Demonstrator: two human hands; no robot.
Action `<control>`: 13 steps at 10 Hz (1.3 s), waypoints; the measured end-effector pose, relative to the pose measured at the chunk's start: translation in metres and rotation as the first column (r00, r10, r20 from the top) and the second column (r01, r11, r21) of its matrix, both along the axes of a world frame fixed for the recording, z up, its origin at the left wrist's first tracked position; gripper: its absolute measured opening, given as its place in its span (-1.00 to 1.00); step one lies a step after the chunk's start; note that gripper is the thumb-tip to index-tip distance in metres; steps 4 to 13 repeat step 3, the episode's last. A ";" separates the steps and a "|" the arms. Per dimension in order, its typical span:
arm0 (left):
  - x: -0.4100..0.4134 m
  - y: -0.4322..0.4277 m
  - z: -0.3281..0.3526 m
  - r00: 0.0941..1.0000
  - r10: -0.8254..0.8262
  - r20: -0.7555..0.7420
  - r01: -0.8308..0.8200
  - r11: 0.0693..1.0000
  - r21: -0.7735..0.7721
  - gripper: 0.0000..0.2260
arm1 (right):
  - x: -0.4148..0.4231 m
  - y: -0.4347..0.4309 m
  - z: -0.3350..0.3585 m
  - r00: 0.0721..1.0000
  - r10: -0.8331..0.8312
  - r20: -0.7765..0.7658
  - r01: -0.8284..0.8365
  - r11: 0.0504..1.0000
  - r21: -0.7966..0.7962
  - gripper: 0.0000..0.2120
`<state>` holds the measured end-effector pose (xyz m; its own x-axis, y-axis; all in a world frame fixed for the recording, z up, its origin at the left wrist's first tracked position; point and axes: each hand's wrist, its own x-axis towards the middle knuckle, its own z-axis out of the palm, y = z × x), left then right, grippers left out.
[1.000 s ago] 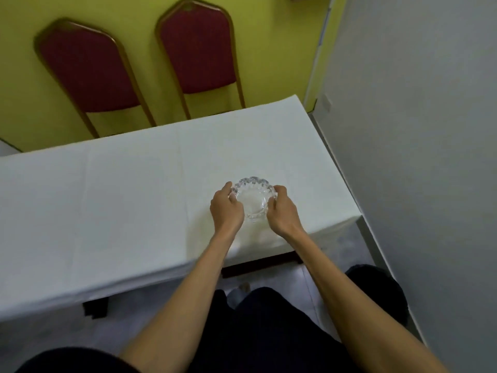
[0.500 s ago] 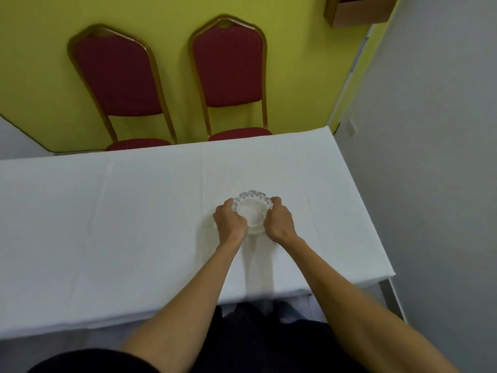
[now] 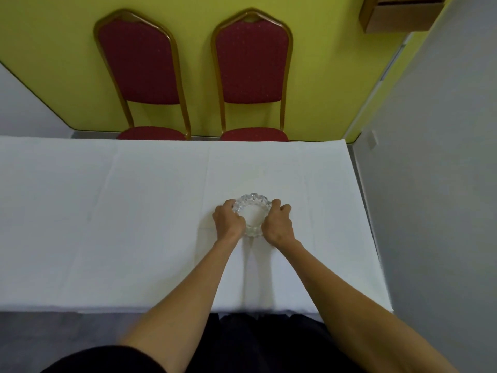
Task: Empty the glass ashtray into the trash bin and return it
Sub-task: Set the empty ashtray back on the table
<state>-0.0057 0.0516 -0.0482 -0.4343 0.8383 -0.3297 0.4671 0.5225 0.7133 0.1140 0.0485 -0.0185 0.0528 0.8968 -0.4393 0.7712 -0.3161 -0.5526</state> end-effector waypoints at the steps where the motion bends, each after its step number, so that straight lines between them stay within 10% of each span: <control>1: -0.005 0.003 0.005 0.999 -0.045 0.001 0.045 0.999 -0.023 -0.62 | 0.003 0.000 0.000 0.999 0.028 0.017 -0.028 0.999 0.017 -0.73; 13: -0.036 0.027 0.037 0.983 -0.181 -0.035 0.180 0.983 -0.037 -0.67 | 0.016 0.016 0.014 0.995 0.060 0.079 -0.066 0.995 0.076 -0.69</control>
